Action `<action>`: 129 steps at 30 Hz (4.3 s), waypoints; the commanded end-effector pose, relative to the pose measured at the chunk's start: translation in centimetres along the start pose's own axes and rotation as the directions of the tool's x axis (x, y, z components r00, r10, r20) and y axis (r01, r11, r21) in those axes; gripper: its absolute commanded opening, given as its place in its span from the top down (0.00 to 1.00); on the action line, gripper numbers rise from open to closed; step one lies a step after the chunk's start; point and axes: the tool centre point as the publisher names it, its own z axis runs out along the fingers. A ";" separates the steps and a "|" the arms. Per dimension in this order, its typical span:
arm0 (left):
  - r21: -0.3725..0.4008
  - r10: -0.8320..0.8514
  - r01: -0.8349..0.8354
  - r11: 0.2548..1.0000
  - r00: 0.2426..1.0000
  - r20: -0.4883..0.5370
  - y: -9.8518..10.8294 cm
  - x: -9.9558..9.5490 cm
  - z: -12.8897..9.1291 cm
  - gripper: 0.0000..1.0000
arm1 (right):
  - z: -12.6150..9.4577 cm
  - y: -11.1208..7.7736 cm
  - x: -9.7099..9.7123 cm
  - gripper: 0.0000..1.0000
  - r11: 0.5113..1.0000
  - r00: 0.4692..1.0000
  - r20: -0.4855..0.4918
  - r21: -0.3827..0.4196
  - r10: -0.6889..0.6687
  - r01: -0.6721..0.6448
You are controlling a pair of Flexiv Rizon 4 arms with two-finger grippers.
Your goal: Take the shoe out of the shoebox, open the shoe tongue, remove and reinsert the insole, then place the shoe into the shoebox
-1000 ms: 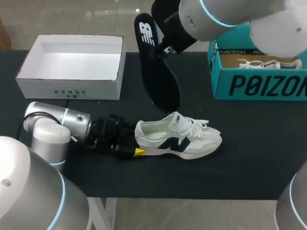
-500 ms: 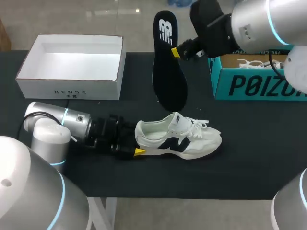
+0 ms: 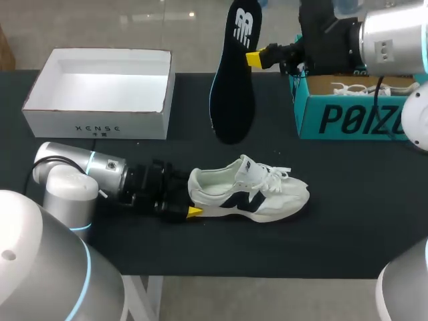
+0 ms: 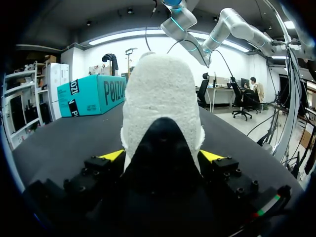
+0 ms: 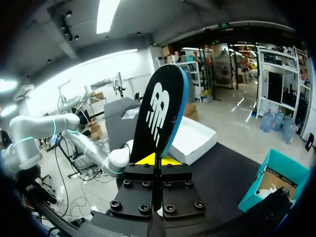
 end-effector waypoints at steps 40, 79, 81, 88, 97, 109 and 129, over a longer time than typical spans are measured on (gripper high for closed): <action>-0.002 0.001 -0.001 1.000 1.000 0.000 0.5 0.0 0.2 1.00 | -3.8 0.4 7.0 1.00 0.981 0.985 0.120 0.130 0.125 -0.141; -0.079 0.053 -0.048 0.996 0.997 0.059 1.0 0.5 -0.9 0.00 | -3.8 0.4 7.0 1.00 0.981 0.985 0.120 0.130 0.125 -0.141; -0.112 0.071 -0.063 0.992 0.995 0.068 1.1 0.2 -0.9 0.00 | -3.8 0.4 7.0 1.00 0.981 0.985 0.120 0.130 0.125 -0.141; -0.309 0.118 -0.070 0.948 0.983 0.138 1.5 -2.4 -2.3 0.00 | -3.8 0.4 7.0 1.00 0.981 0.985 0.120 0.130 0.125 -0.141; -0.360 0.102 -0.057 0.931 0.989 0.107 2.1 -3.2 -2.9 0.00 | -3.8 0.4 7.0 1.00 0.981 0.985 0.120 0.130 0.125 -0.141; -0.392 0.089 -0.050 0.919 0.993 0.083 1.8 -3.5 -3.4 0.00 | -3.8 0.4 7.0 1.00 0.981 0.985 0.120 0.130 0.125 -0.141; -0.610 0.153 -0.083 0.788 0.986 0.063 -1.2 -2.8 -8.0 0.00 | -3.8 0.4 7.0 1.00 0.981 0.985 0.120 0.130 0.125 -0.141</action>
